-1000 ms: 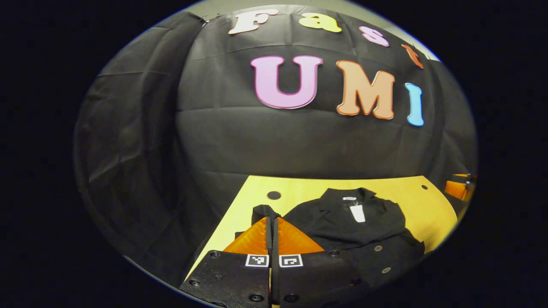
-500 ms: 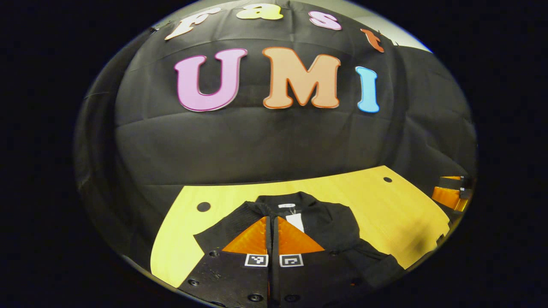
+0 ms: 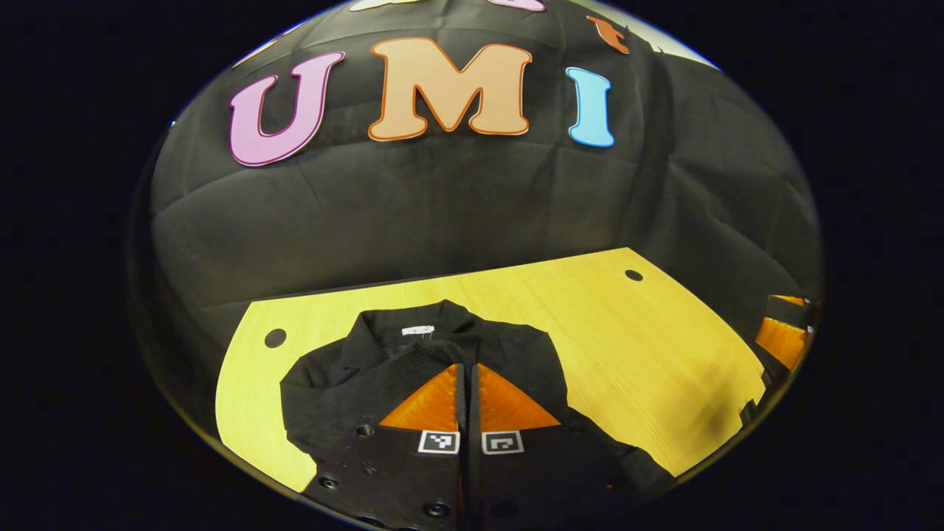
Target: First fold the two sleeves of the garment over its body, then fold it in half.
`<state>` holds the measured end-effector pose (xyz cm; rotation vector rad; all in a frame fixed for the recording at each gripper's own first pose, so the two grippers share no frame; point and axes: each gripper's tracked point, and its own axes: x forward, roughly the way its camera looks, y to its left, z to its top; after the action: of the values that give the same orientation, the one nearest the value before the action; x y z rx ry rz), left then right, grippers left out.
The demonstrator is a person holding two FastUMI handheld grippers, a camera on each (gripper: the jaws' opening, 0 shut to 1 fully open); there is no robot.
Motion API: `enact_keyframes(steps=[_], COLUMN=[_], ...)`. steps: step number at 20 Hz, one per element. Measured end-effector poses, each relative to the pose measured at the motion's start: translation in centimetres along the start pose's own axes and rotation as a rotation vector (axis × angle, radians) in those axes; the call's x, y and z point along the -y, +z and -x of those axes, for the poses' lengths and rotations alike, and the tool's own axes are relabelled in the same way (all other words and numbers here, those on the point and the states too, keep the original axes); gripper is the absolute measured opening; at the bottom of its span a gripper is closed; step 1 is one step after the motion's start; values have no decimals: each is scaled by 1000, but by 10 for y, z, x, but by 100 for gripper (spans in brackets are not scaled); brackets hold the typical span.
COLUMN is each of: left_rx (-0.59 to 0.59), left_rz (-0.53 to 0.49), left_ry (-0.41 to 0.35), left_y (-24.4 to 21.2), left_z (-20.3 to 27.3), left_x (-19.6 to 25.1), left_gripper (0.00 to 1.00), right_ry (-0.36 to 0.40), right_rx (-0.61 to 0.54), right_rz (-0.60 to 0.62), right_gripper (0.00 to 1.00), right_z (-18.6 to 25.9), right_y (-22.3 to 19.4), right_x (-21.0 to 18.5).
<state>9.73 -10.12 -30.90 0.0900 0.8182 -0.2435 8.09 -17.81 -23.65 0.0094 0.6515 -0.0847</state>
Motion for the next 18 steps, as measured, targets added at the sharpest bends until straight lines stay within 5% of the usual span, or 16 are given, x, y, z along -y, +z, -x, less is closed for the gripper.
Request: enact_keyframes(steps=[1,3,4,9,18], left_rx=[3,151,242,293,264], left_rz=[10,9,-11,7,28], left_ry=[-5,-1,39,169,261], left_y=[5,42,63,45,-32], left_z=[1,14,50,115,214], left_x=[4,14,9,-22,-81], left_gripper=[0,99,92,91,94], right_ry=[-2,7,59,176,170], right_rx=[-1,3,11,44,69], right_rz=[3,13,18,67,77], right_gripper=[98,98,99,98,97], right_z=[2,4,6,15,61], right_y=[-2,-6,-9,-13,-37], right_x=[2,3,-2,-26,-70])
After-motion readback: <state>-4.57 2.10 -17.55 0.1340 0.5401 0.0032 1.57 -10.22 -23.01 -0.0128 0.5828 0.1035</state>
